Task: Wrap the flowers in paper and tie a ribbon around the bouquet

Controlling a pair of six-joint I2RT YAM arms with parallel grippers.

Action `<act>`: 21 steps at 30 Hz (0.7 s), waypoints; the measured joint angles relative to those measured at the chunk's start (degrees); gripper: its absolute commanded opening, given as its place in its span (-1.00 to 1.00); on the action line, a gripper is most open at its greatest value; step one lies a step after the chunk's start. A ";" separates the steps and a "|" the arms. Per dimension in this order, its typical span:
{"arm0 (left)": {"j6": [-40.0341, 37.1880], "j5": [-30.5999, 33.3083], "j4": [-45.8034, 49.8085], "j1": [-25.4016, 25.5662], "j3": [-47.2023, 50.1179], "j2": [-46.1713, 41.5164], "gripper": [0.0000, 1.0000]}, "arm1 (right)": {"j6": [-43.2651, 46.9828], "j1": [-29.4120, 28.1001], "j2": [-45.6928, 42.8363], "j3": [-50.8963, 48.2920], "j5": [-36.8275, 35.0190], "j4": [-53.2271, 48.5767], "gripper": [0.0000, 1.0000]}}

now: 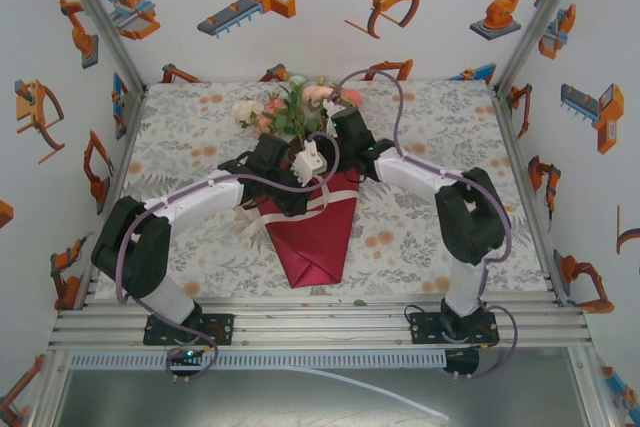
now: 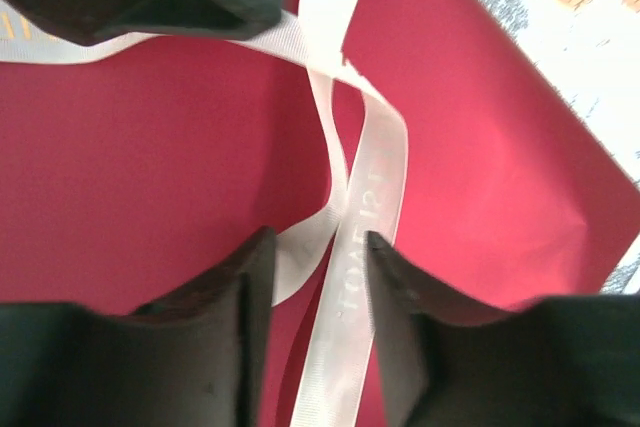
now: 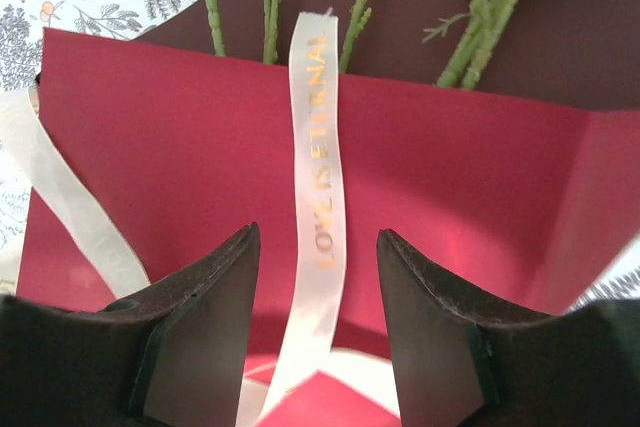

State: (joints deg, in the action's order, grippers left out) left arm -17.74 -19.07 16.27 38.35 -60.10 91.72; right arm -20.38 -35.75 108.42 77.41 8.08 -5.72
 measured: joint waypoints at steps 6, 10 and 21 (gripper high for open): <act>0.52 0.83 -1.95 0.15 1.73 -3.32 0.32 | -2.08 0.00 6.14 2.80 1.44 -2.27 -0.88; 1.60 -0.87 -7.04 2.10 1.64 -3.41 0.55 | -4.33 0.00 6.40 2.93 1.44 -4.00 -1.00; -0.57 0.70 -9.64 4.48 -3.28 8.13 0.71 | -18.21 2.67 0.55 2.47 -1.51 -4.44 -1.00</act>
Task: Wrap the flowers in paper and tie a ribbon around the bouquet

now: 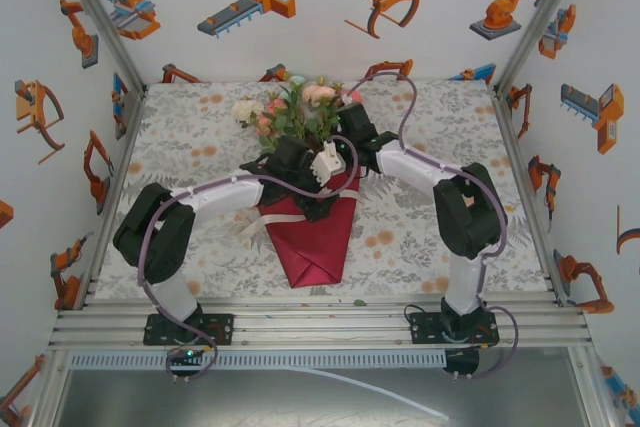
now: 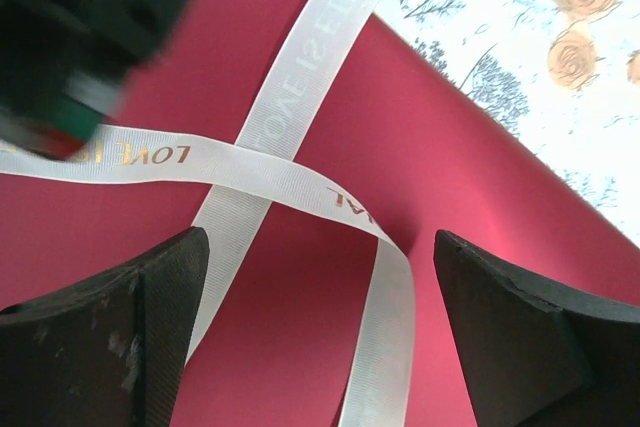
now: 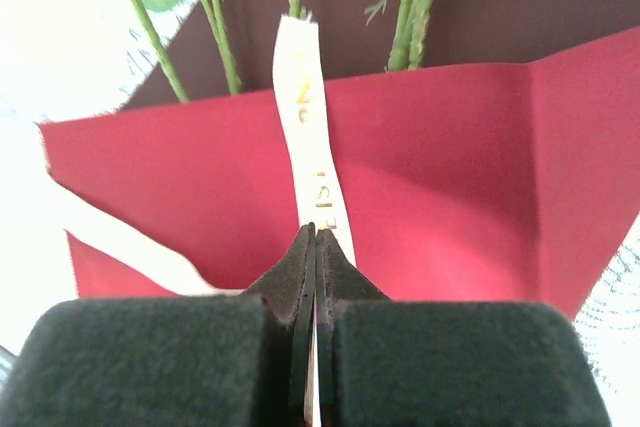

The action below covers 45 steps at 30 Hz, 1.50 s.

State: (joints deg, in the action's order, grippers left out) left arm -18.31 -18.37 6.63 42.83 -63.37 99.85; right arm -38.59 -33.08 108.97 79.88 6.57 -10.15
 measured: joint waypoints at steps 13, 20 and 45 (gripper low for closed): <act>-5.03 4.02 2.01 0.00 -4.46 3.80 -0.81 | 1.64 3.26 -2.21 -2.14 4.90 2.19 -0.23; -4.59 3.78 1.53 -1.20 -1.84 -1.73 -0.68 | 23.71 6.73 -3.96 -9.62 15.56 2.89 0.07; -7.93 2.95 3.26 -6.78 -5.42 -3.89 -0.38 | 40.54 3.15 -0.33 -11.63 31.76 2.95 -0.73</act>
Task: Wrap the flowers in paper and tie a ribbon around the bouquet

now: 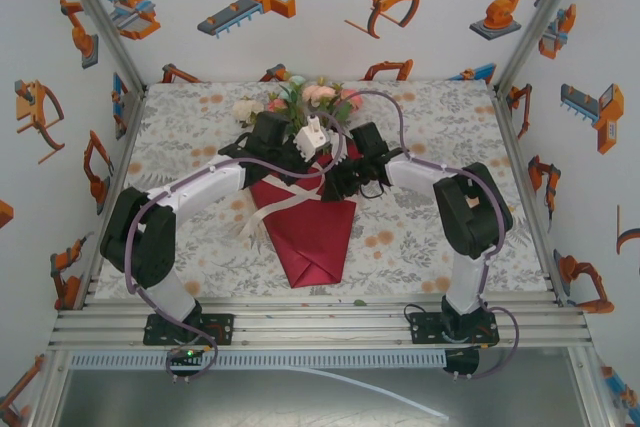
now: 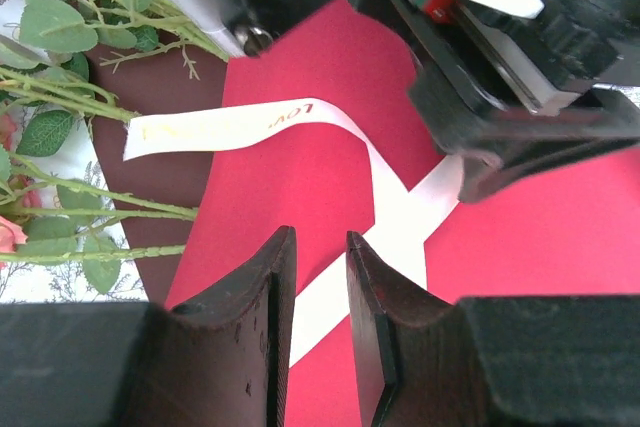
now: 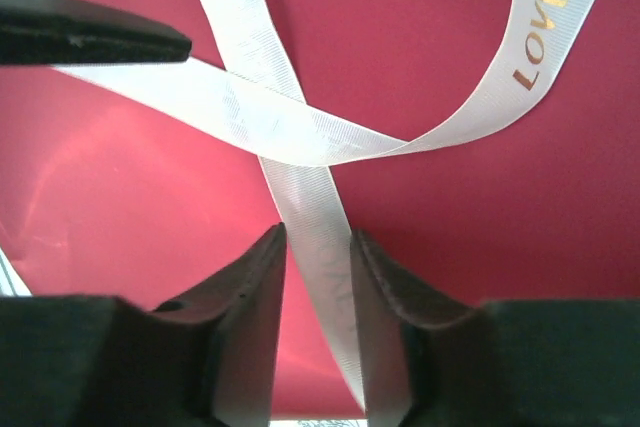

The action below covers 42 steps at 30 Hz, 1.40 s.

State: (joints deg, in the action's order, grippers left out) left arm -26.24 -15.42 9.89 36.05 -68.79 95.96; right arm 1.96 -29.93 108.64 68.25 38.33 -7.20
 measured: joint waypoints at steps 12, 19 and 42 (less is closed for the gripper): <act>2.40 -10.27 1.22 -0.44 -1.29 0.76 0.49 | 1.11 0.00 -5.62 -2.97 3.17 1.18 -1.00; 8.55 -11.67 -1.16 -0.28 -5.20 8.02 0.48 | -1.84 1.33 -6.84 -6.03 2.73 2.05 -1.00; 17.57 -14.86 -6.51 -1.81 -1.44 10.03 0.26 | -3.89 0.96 -10.43 -9.20 4.28 8.22 -1.00</act>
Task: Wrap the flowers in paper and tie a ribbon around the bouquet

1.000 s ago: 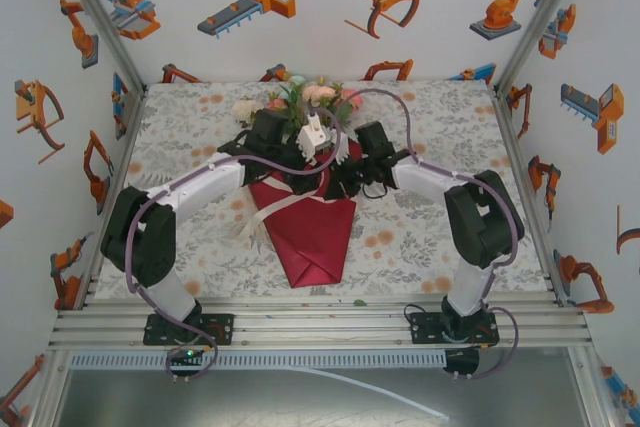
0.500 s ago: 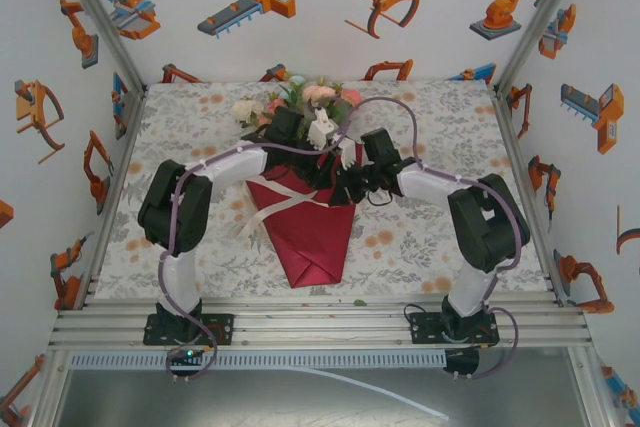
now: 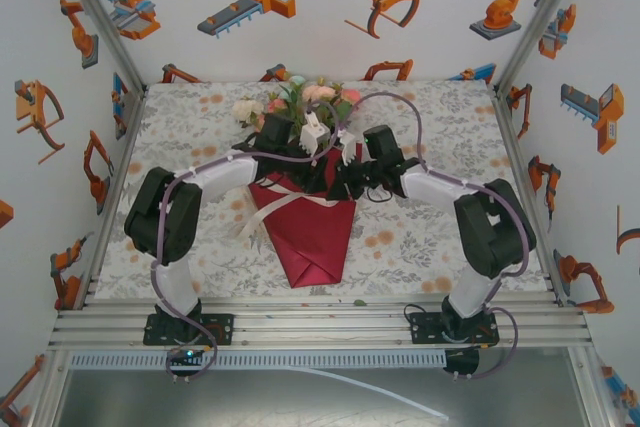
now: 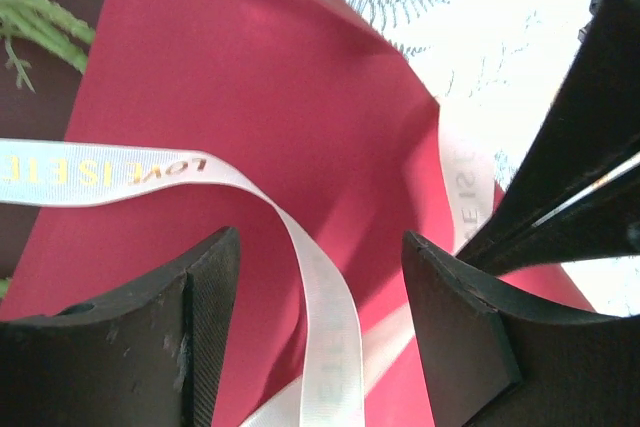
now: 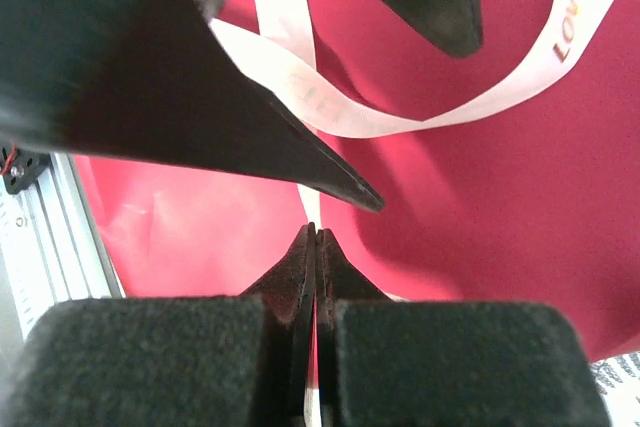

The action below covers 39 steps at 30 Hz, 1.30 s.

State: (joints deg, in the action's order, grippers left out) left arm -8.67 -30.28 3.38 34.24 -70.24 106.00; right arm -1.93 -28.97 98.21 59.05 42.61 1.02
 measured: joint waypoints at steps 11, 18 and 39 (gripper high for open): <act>-2.23 -3.21 -5.60 -2.36 8.17 -13.11 0.43 | -1.09 0.02 -2.01 -0.02 0.22 1.92 -1.00; -13.35 -5.22 -0.83 -1.18 8.83 -15.19 0.45 | -2.19 1.49 -2.01 -0.02 -2.69 0.96 -0.62; -29.90 -2.36 21.40 5.11 -2.86 0.46 -0.99 | -14.08 10.21 -14.97 -3.96 -15.72 -4.15 -0.24</act>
State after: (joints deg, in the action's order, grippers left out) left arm -38.57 -32.64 24.77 39.35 -73.10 106.45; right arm -16.01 -18.76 83.24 55.09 26.89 -3.14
